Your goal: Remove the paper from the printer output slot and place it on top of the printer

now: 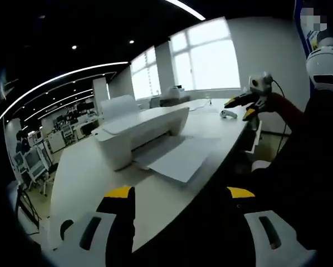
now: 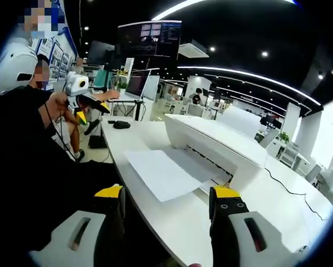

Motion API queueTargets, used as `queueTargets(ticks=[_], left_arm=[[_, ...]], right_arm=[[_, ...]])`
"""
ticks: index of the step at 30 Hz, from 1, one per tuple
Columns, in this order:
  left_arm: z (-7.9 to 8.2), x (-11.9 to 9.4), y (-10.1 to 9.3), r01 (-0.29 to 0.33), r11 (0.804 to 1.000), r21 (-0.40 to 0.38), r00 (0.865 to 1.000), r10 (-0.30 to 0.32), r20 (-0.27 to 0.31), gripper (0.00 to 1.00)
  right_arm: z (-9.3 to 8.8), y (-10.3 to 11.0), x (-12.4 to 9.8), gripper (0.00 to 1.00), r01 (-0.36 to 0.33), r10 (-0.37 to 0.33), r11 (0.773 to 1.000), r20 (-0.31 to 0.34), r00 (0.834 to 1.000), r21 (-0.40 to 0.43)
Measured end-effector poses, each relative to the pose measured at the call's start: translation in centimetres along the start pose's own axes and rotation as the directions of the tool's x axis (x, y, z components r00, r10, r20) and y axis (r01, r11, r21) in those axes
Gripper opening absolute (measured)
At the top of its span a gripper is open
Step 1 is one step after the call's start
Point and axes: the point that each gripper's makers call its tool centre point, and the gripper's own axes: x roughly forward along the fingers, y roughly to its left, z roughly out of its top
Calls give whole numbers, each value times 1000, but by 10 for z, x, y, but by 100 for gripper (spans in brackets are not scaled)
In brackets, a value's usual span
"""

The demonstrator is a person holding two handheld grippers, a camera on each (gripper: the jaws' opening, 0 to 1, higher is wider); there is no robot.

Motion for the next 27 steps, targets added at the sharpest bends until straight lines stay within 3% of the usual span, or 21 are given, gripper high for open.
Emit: queueTargets(ticks=[11, 27], left_arm=[[8, 2, 1, -9, 1000, 26, 1000, 8, 6, 69], [13, 5, 3, -3, 1000, 31, 1000, 2, 10, 69]], right_arm=[[-8, 1, 5, 56, -12, 12, 1000, -22, 1000, 13], [-7, 1, 1, 56, -9, 9, 1000, -22, 1000, 10]])
